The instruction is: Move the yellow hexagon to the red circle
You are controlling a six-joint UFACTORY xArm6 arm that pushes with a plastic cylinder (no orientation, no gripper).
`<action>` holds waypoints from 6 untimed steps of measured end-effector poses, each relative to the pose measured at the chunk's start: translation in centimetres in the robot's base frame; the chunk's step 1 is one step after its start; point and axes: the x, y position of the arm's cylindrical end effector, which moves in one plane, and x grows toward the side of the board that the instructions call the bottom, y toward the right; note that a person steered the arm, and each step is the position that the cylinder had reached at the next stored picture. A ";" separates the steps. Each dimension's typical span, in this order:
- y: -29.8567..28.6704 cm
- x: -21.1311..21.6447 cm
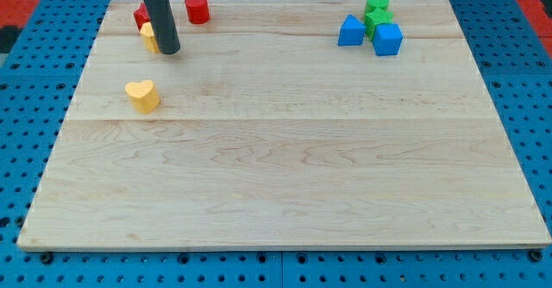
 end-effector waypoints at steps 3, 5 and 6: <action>-4.0 -2.8; 6.3 -2.6; 8.1 -2.6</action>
